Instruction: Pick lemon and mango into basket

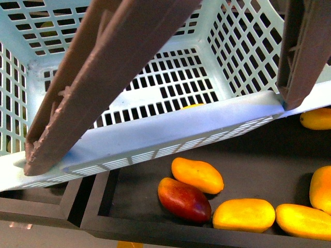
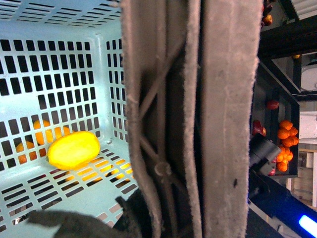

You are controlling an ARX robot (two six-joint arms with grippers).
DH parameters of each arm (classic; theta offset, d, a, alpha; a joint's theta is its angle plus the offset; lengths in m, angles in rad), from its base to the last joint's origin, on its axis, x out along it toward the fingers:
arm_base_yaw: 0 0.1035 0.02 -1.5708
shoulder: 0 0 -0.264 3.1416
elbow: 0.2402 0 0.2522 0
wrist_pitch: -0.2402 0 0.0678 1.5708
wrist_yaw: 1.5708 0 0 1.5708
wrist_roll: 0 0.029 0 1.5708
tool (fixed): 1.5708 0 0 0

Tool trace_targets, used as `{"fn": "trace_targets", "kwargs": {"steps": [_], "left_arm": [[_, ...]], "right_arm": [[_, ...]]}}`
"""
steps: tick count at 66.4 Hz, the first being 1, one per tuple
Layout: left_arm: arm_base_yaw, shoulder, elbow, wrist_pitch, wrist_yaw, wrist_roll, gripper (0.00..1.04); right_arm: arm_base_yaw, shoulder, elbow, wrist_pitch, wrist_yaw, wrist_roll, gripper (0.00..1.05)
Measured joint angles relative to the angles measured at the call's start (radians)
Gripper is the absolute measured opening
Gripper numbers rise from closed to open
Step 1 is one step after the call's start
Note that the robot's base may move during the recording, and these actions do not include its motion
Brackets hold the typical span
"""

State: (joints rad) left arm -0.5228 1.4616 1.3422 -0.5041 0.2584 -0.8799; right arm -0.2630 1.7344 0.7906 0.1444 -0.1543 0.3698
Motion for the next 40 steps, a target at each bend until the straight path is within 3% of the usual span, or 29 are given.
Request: {"fn": "trace_targets", "kwargs": {"steps": [18, 40], "left_arm": [[0.000, 0.000, 0.000, 0.000, 0.002, 0.000, 0.15], [0.000, 0.000, 0.000, 0.000, 0.000, 0.000, 0.15]], "right_arm": [[0.197, -0.362, -0.032, -0.089, -0.051, 0.000, 0.58], [0.472, -0.535, 0.032, -0.139, 0.033, 0.012, 0.58]]}}
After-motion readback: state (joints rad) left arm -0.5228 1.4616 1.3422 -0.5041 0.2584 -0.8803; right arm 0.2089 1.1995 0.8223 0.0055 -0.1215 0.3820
